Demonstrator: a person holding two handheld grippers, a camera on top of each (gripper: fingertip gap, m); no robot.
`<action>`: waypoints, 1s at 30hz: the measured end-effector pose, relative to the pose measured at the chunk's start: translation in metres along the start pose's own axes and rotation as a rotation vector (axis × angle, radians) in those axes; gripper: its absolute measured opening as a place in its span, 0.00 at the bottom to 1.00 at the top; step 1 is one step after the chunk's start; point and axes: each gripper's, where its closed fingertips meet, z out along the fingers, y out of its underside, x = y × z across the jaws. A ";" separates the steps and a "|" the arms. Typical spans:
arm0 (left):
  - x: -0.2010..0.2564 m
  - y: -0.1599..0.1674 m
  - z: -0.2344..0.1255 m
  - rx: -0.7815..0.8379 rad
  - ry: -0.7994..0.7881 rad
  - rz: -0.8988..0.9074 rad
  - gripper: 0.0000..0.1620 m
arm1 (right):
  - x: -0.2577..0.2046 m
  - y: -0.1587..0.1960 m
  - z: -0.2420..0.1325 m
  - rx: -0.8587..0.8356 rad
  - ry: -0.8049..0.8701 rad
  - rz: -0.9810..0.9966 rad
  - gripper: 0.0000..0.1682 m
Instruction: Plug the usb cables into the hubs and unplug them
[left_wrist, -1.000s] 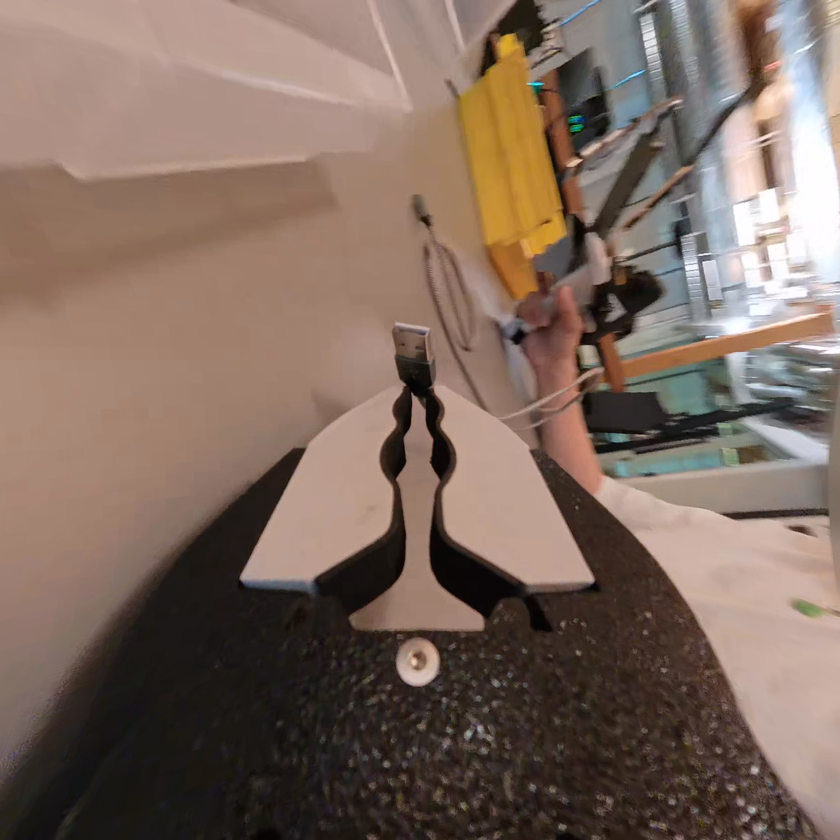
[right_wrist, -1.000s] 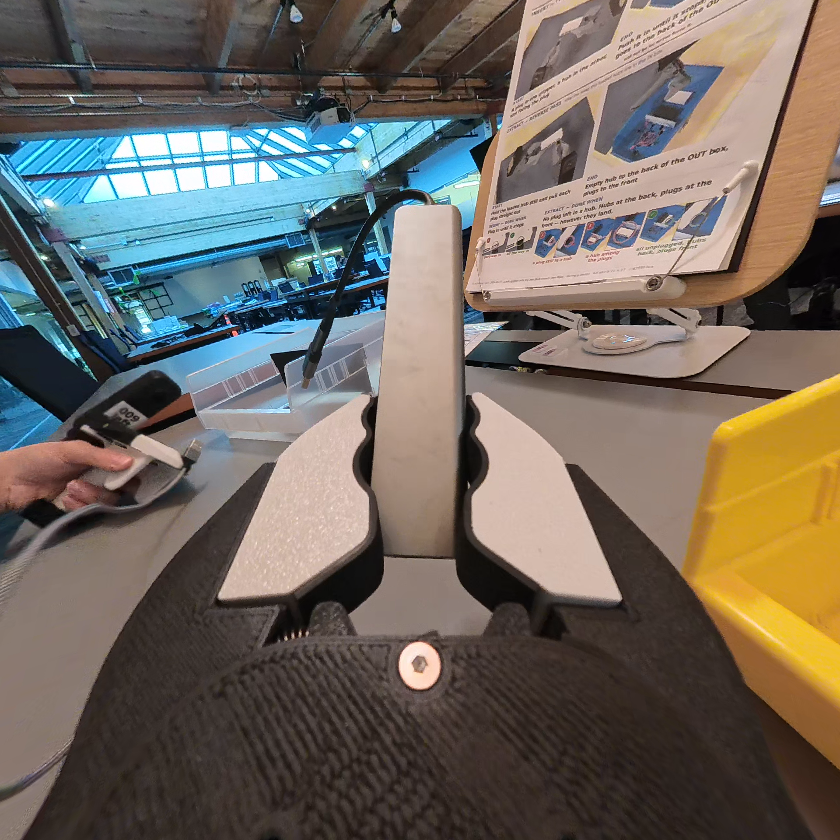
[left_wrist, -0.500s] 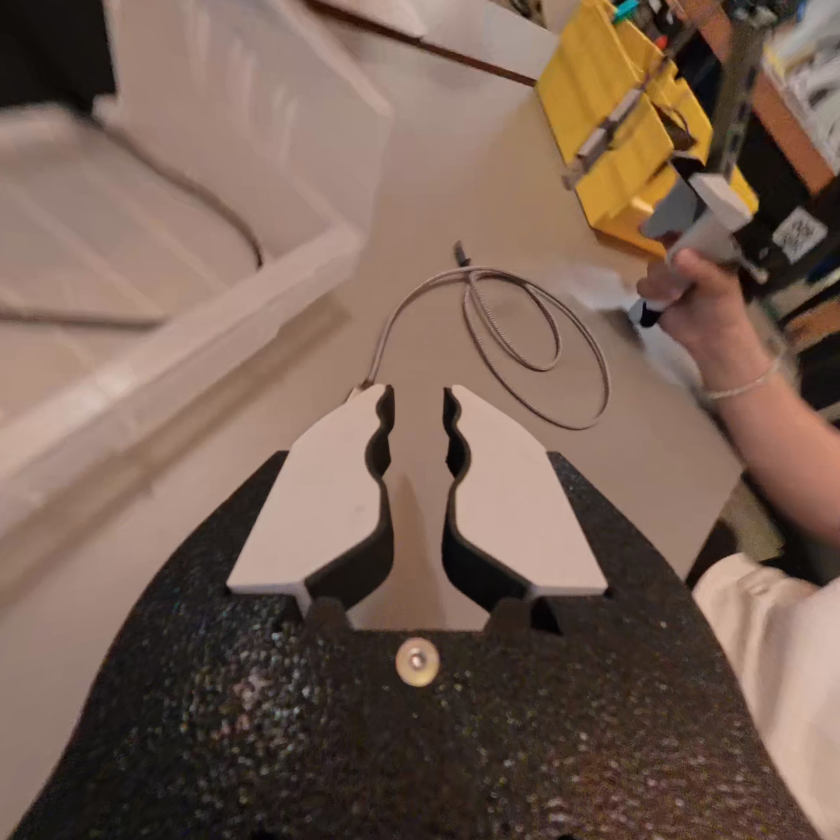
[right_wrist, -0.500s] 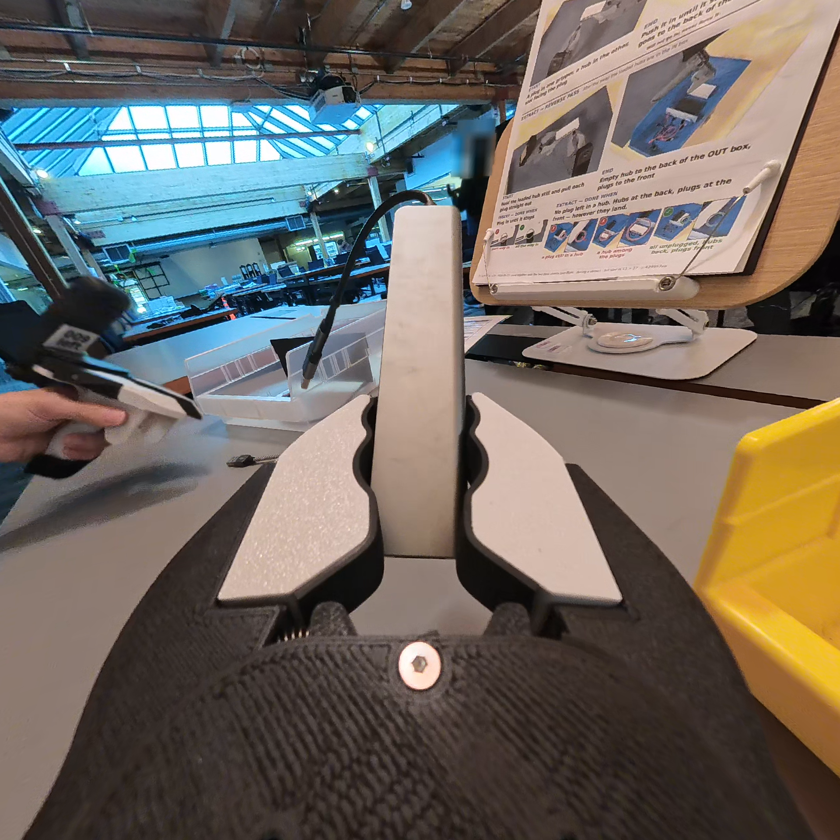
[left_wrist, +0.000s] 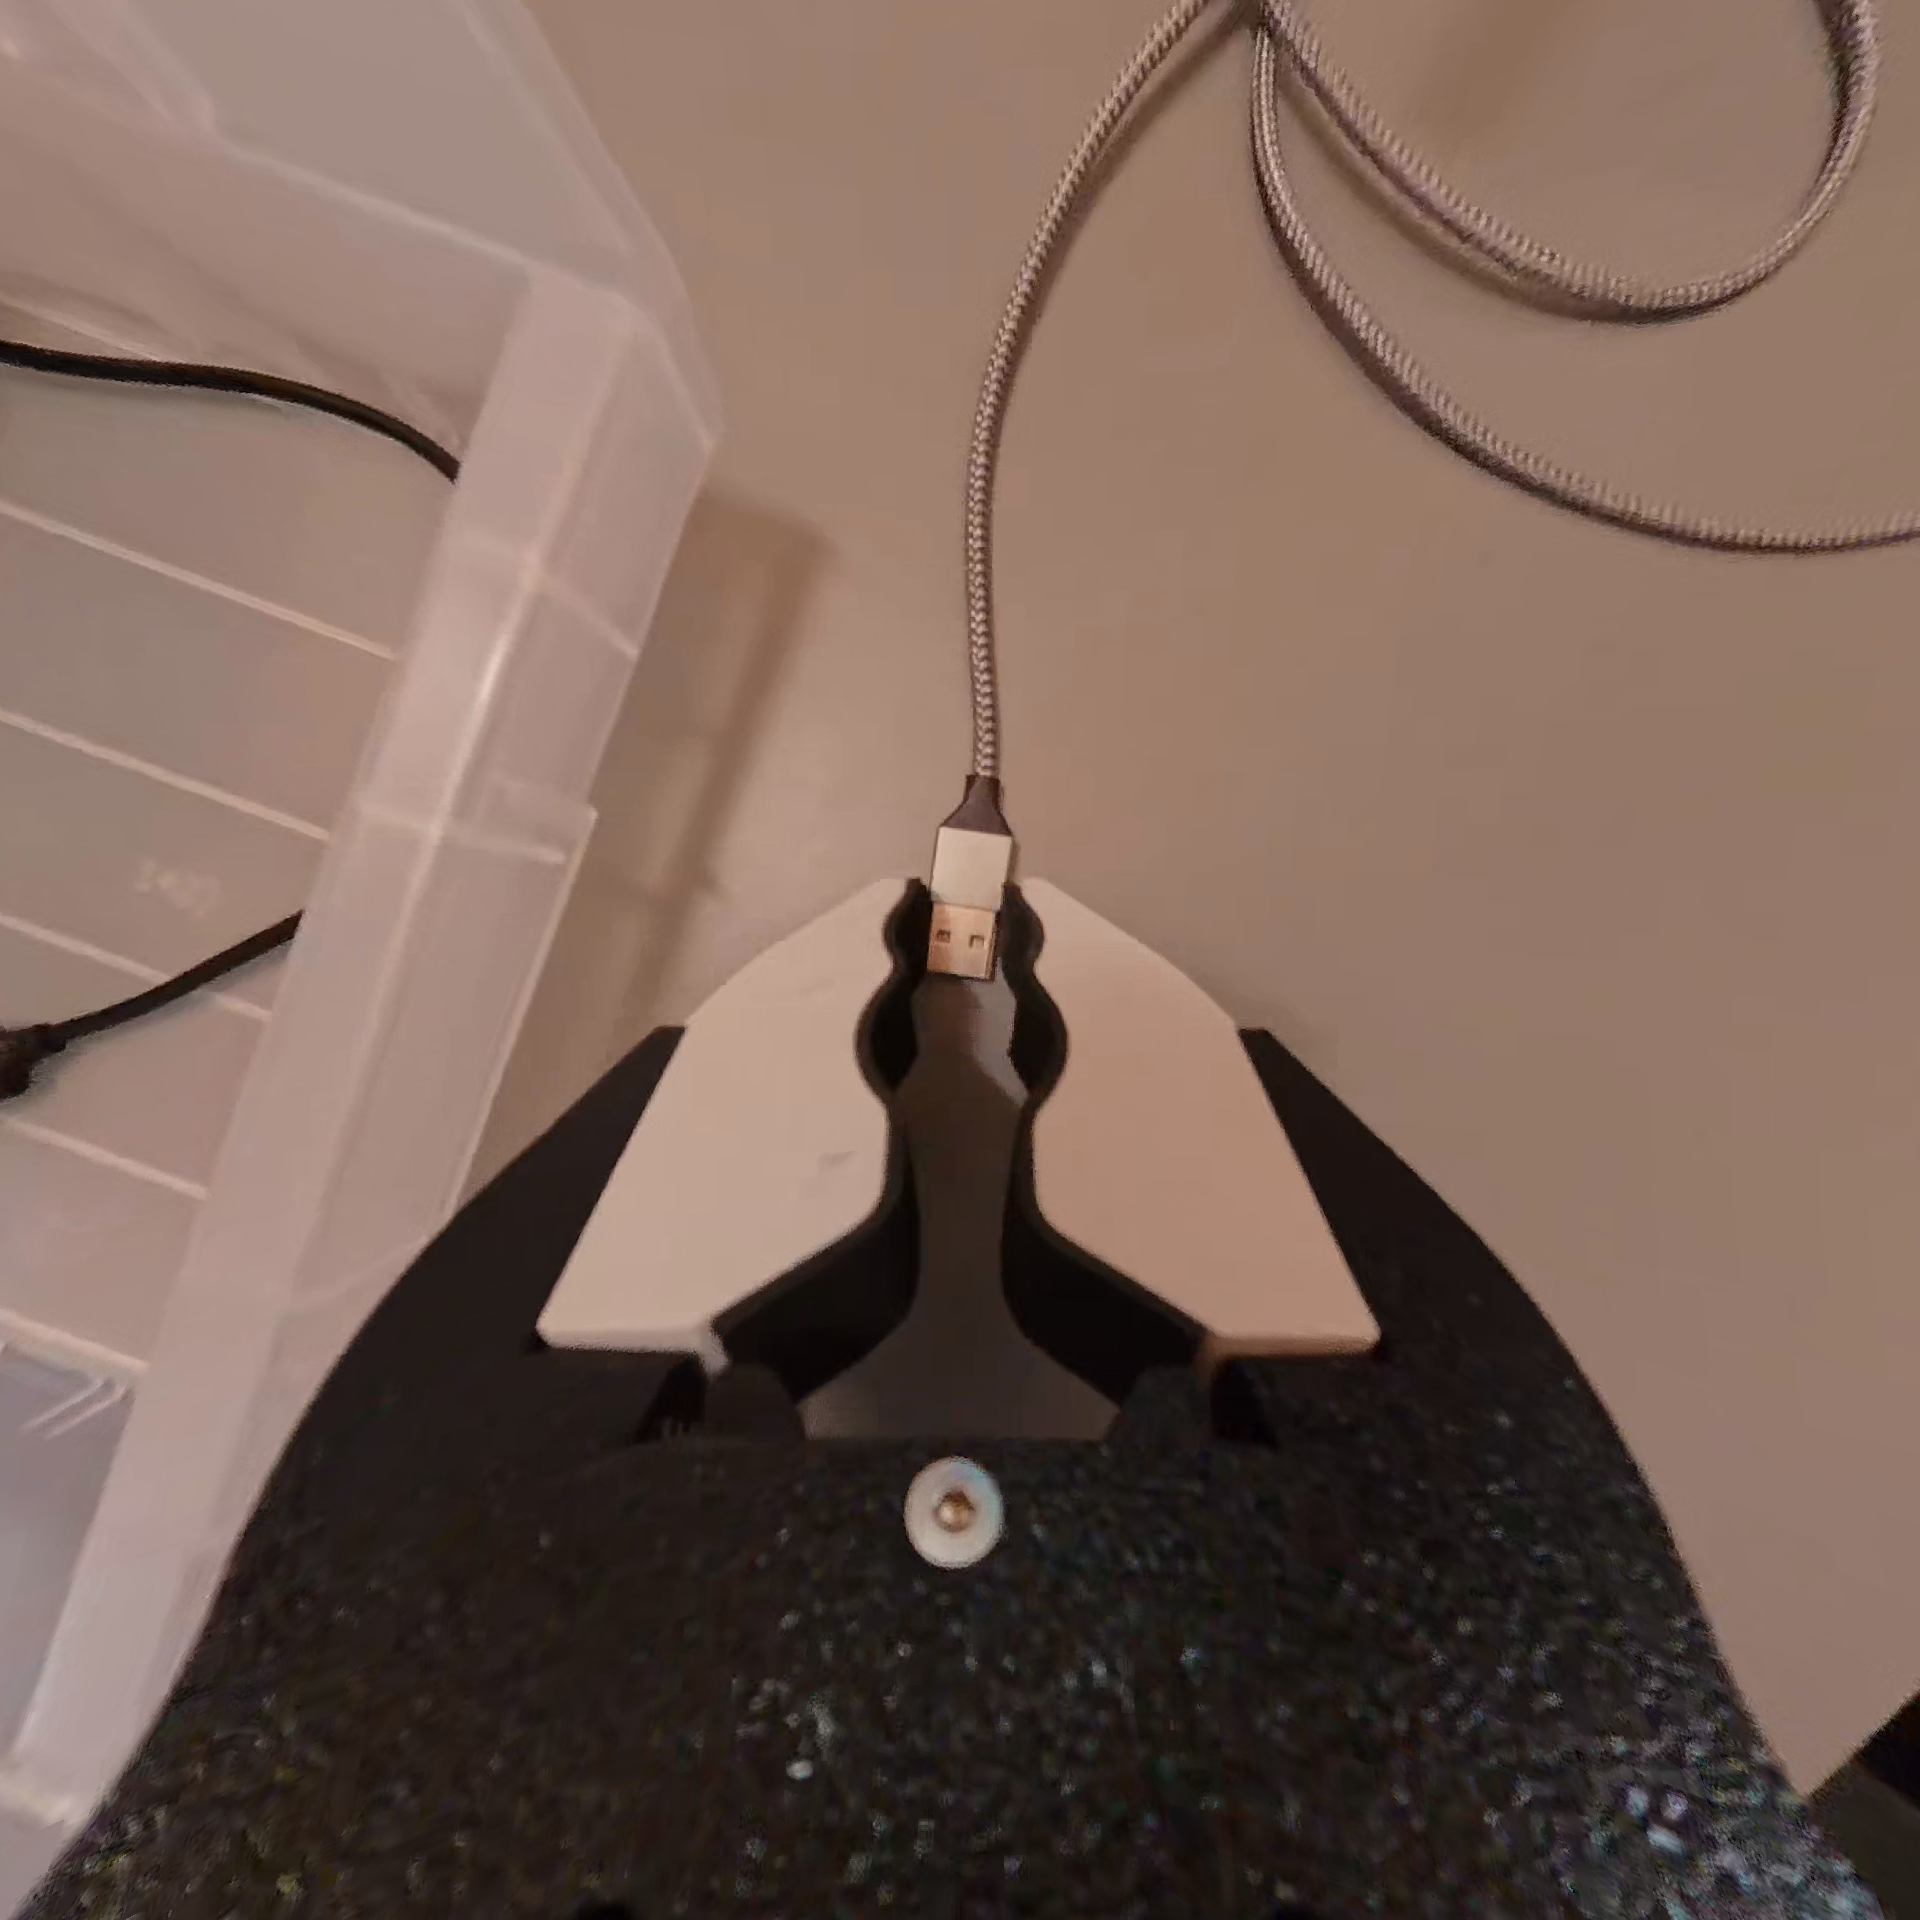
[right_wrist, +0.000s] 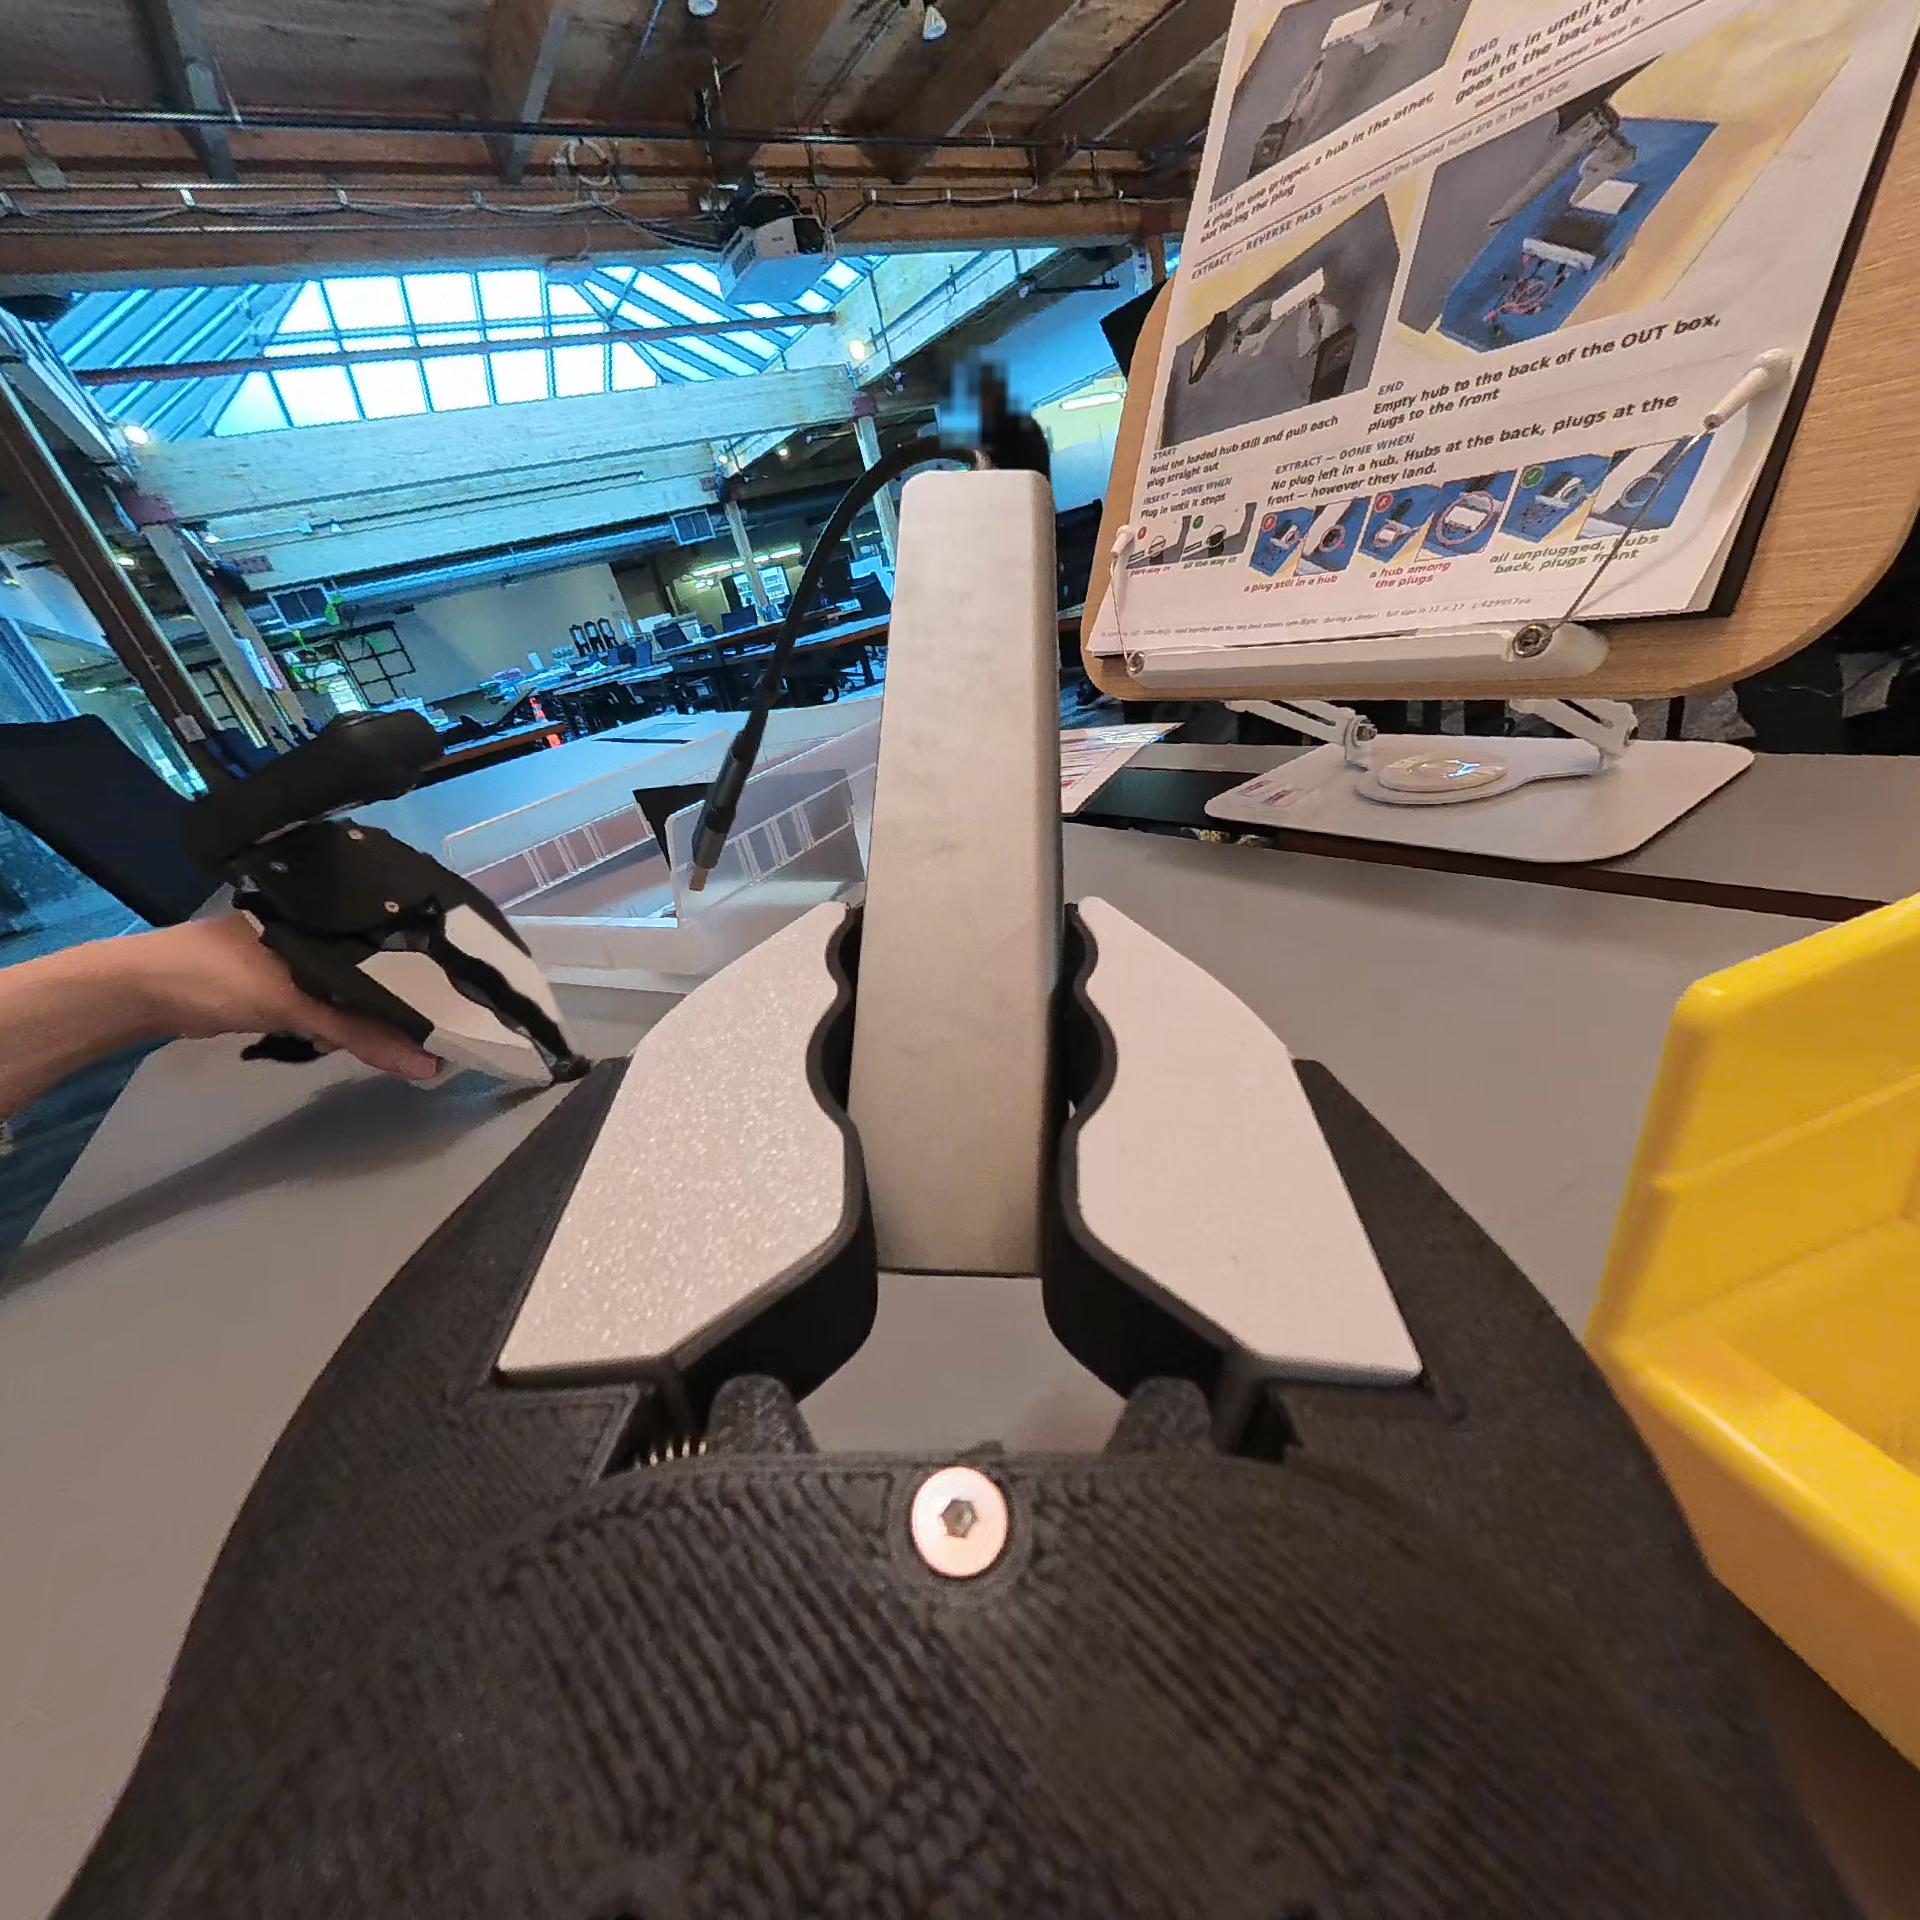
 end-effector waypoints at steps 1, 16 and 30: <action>0.000 0.002 -0.003 -0.026 -0.017 0.015 0.08 | 0.000 0.000 0.000 0.001 0.000 0.000 0.21; -0.019 -0.118 -0.252 -0.120 -1.142 0.575 0.08 | 0.006 -0.003 -0.003 0.026 0.008 0.048 0.21; 0.174 -0.116 -0.004 -0.229 -0.610 0.945 0.09 | 0.009 -0.006 -0.006 0.048 0.001 0.078 0.21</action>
